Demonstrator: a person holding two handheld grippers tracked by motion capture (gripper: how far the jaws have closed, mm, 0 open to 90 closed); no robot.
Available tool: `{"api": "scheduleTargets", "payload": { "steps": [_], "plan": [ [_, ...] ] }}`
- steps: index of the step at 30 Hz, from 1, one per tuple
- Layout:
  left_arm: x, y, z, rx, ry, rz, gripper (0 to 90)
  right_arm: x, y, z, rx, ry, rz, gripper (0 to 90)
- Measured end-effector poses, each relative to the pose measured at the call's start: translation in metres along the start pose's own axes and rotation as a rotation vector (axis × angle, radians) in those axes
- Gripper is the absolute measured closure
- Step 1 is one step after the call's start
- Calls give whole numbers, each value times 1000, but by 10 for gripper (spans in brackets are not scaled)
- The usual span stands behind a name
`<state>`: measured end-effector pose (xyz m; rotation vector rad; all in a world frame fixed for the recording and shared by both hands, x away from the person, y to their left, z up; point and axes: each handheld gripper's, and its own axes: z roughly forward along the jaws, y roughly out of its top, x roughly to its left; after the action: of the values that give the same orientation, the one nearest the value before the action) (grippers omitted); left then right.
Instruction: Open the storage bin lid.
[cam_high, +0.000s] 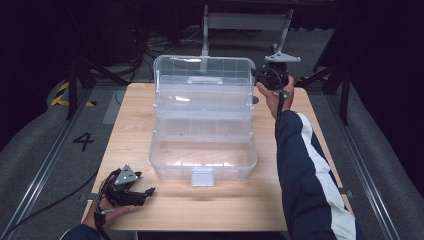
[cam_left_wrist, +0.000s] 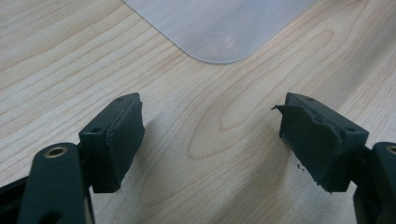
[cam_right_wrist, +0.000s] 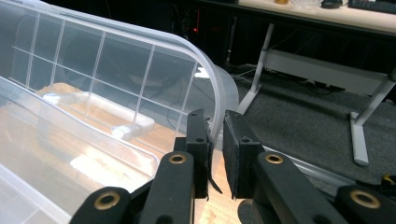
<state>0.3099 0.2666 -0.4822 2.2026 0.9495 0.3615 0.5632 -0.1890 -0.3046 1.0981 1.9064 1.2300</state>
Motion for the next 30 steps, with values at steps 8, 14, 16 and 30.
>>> {"api": "scheduleTargets", "payload": {
  "steps": [8,14,16,30],
  "plan": [
    [0,0,0,-1,1,-1,224,-2,-2,7,12,-12,2,808],
    [0,0,0,0,3,-1,224,-3,-3,14,22,-22,6,809],
    [0,0,0,2,5,5,224,-4,-3,17,33,-26,-2,816],
    [1,0,-2,7,9,7,225,6,-10,38,91,-15,-48,900]
  ]
}}
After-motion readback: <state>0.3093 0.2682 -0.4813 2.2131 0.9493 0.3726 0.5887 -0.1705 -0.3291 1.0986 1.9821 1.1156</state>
